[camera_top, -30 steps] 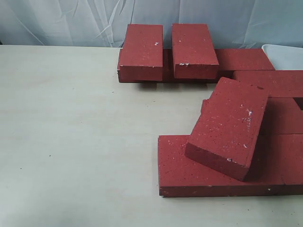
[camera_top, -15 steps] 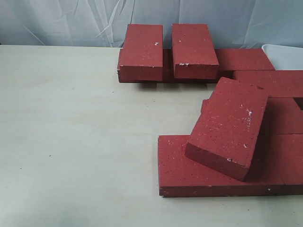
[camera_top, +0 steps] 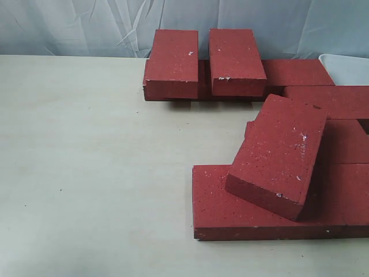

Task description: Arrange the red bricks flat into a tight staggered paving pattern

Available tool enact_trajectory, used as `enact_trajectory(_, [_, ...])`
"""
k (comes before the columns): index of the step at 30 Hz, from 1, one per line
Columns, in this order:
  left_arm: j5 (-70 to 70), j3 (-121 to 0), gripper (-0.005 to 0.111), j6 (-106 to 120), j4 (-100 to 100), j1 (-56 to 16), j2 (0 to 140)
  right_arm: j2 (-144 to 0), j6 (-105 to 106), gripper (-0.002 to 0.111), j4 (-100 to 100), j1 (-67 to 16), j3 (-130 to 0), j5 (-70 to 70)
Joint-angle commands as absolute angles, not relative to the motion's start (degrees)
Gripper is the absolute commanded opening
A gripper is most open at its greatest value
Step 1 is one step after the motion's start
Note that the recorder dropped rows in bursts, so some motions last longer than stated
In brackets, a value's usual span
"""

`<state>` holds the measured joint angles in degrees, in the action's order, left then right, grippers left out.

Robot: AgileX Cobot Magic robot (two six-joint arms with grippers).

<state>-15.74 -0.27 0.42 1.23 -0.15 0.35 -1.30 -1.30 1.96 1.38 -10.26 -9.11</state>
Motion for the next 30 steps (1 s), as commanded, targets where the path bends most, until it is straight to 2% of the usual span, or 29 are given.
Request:
enact_trajectory(1, [-15.0, 0.0, 0.000, 0.4, 1.2, -0.1, 0.0, -5.0, -1.2, -0.001, 1.6, 1.7, -17.0, -6.7])
enact_trajectory(11, [-15.0, 0.0, 0.000, 0.4, 1.2, -0.1, 0.0, -15.9, -1.2, -0.001, 1.6, 1.7, -36.9, 17.9])
enact_trajectory(30, [-15.0, 0.0, 0.000, 0.4, 1.2, -0.1, 0.0, -17.7, -1.2, -0.001, 1.6, 1.7, -39.7, 22.5])
